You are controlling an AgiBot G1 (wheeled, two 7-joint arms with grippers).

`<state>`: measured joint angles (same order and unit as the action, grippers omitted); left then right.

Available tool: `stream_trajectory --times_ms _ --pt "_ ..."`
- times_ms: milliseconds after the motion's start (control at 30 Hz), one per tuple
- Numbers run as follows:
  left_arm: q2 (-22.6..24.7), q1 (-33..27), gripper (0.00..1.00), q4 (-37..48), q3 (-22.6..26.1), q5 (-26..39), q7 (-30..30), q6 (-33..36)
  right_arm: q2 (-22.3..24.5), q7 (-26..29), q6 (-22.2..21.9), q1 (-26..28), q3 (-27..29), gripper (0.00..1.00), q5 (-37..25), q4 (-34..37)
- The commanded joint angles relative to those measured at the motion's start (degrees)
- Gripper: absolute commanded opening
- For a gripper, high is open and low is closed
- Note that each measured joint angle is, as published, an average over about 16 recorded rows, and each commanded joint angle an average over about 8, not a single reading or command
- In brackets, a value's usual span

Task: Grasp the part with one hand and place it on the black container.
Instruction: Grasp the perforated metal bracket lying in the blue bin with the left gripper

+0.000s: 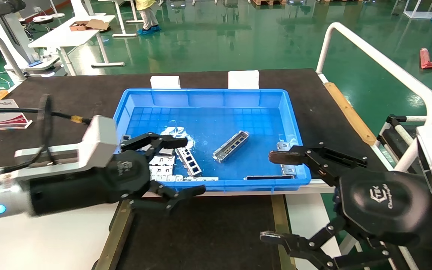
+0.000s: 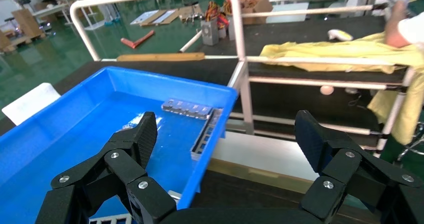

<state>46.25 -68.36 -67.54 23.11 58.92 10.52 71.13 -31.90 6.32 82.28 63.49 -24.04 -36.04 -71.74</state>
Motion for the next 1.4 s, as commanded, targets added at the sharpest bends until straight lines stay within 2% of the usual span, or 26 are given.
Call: stream_trajectory --times_ms 33,467,1000,1200,1400 --pt "1.61 -1.15 1.00 0.96 1.09 1.90 0.39 -1.12 0.00 0.00 0.00 0.00 0.00 1.00 0.00 0.00" --pt "13.72 -8.79 1.00 16.18 5.57 10.29 -2.49 -7.98 0.00 0.00 0.00 0.00 0.00 1.00 0.00 0.00" --pt "28.24 -17.31 1.00 42.17 8.65 16.61 -10.58 -17.49 0.00 0.00 0.00 0.00 0.00 1.00 0.00 0.00" --pt "31.10 -18.53 1.00 48.72 8.96 16.25 -13.86 -20.61 0.00 0.00 0.00 0.00 0.00 1.00 0.00 0.00" --pt "31.90 -18.33 1.00 50.86 10.85 15.22 -15.04 -23.79 0.00 0.00 0.00 0.00 0.00 1.00 0.00 0.00"
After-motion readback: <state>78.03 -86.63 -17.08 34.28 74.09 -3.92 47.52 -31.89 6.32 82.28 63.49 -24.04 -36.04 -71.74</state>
